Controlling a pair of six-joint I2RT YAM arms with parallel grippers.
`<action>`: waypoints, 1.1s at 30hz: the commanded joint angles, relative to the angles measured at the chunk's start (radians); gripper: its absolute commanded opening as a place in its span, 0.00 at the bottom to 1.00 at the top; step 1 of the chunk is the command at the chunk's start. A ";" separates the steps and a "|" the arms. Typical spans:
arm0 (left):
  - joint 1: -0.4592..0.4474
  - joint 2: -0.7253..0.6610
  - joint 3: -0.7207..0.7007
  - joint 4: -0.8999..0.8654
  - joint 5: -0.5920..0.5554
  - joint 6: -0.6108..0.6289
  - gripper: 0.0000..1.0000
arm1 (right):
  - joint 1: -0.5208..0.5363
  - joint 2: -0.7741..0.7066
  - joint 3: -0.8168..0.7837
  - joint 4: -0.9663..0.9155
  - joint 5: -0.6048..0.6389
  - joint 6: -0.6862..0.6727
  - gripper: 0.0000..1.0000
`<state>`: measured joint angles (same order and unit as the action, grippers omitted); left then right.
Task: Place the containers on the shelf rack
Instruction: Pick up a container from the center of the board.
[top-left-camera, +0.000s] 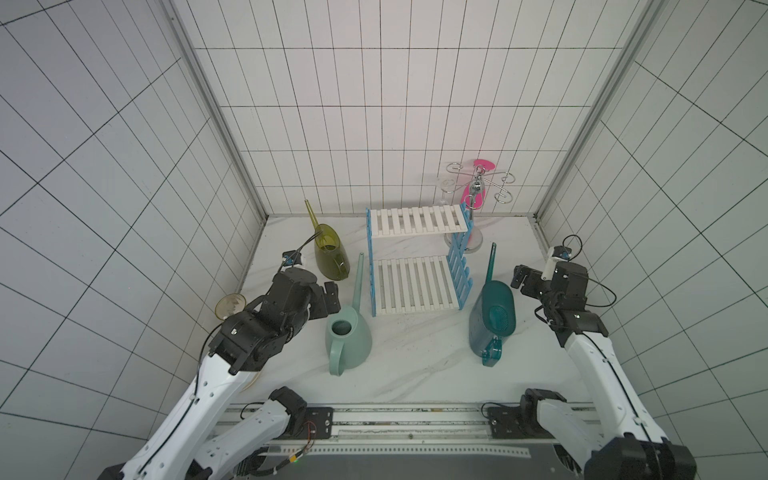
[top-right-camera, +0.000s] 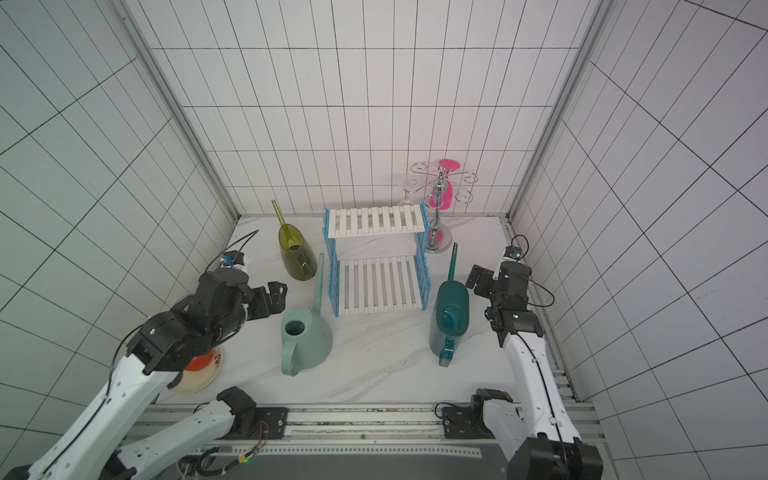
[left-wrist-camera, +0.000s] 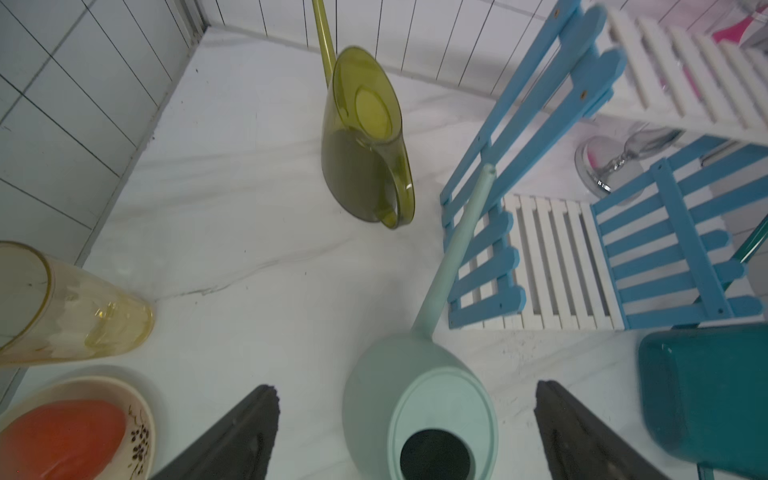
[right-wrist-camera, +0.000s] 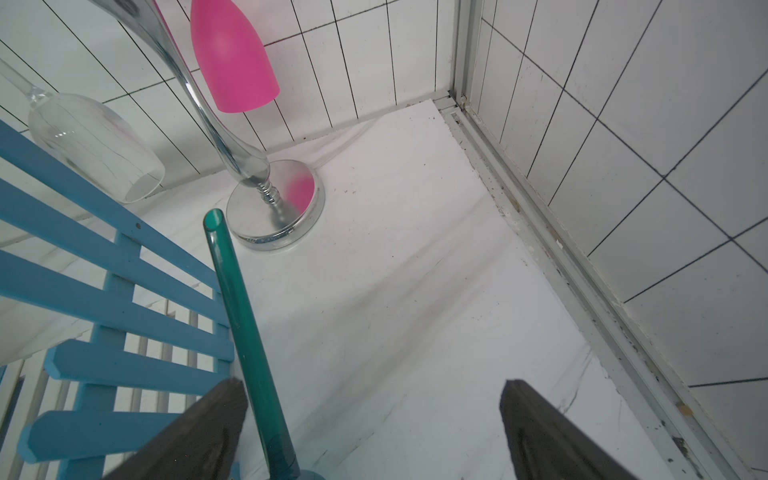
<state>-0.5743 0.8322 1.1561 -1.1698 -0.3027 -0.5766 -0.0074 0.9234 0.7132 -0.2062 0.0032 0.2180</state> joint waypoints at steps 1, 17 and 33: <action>-0.030 -0.030 -0.026 -0.159 0.068 -0.015 0.98 | -0.009 -0.039 -0.013 -0.028 -0.007 0.023 0.99; -0.257 0.093 -0.136 -0.143 0.101 -0.041 0.98 | -0.008 0.056 0.244 -0.341 -0.165 -0.029 0.99; -0.277 0.145 -0.289 -0.034 0.133 -0.205 0.84 | 0.348 0.075 0.526 -0.537 -0.154 -0.056 0.99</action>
<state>-0.8463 0.9741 0.8875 -1.2407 -0.1635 -0.7288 0.2760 0.9920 1.2121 -0.7059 -0.1913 0.1574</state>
